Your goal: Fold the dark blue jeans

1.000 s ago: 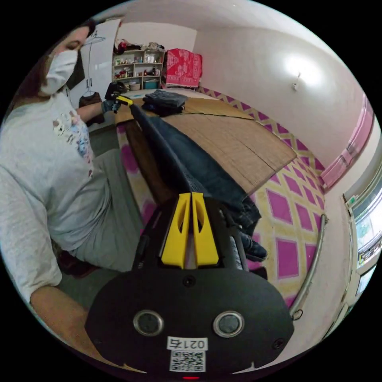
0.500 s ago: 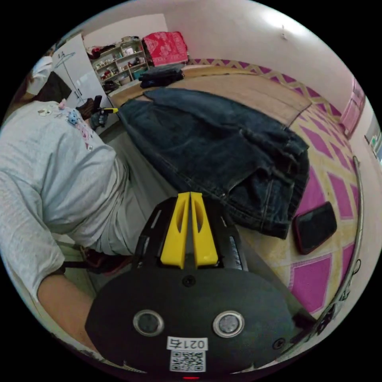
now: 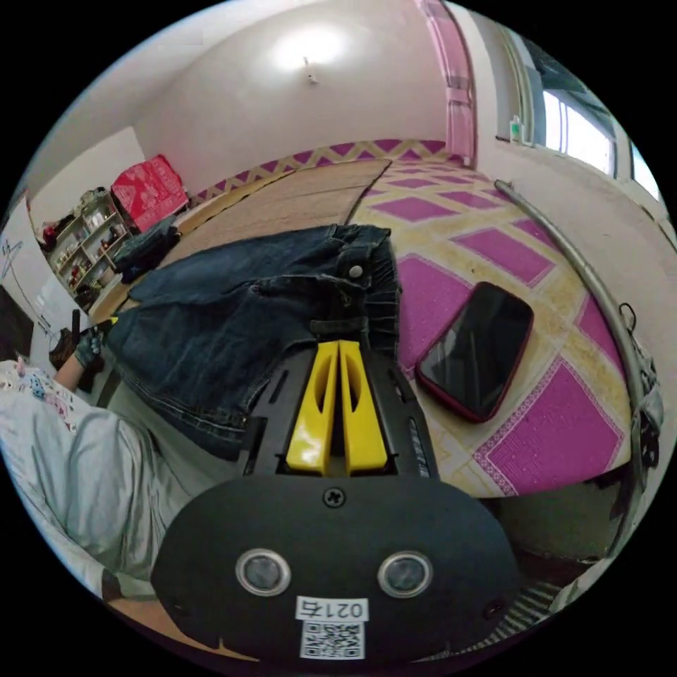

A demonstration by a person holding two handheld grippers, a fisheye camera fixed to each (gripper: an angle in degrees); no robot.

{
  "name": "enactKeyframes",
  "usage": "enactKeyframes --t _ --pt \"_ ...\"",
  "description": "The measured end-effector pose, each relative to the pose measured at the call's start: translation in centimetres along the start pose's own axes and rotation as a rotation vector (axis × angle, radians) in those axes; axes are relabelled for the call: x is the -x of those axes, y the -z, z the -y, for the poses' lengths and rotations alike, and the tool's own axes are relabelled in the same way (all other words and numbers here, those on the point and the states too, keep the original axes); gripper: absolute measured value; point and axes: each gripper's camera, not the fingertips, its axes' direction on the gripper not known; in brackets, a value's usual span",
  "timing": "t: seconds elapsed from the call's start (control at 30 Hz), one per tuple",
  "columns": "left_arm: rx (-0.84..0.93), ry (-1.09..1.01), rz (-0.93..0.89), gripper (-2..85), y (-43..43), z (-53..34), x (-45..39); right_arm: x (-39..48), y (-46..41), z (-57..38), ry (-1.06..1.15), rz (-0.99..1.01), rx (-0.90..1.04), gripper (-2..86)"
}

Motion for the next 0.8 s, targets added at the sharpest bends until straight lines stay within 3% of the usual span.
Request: enactKeyframes --t 0.13,0.3,0.5,0.6,0.8 --pt "0.04 -0.013 -0.042 -0.9 1.0 3.2 3.0 -2.9 -0.6 -1.1 -0.034 -0.18 0.057 -0.7" --pt "0.026 0.055 -0.103 -0.9 3.1 4.6 7.1 -5.3 3.2 -1.1 -0.124 -0.138 0.016 -0.6" --pt "-0.204 0.056 -0.09 -0.7 11.8 1.7 8.8 -6.2 9.8 -3.2 -0.195 -0.069 -0.097 1.8" --pt "-0.294 0.158 -0.101 0.3 16.4 -2.0 9.8 -8.4 12.5 -6.6 -0.378 0.052 -0.153 7.5" --pt "-0.3 0.543 -0.181 8.7 19.9 -9.9 12.9 -11.7 12.8 -11.8 -0.636 0.287 -0.165 9.5"
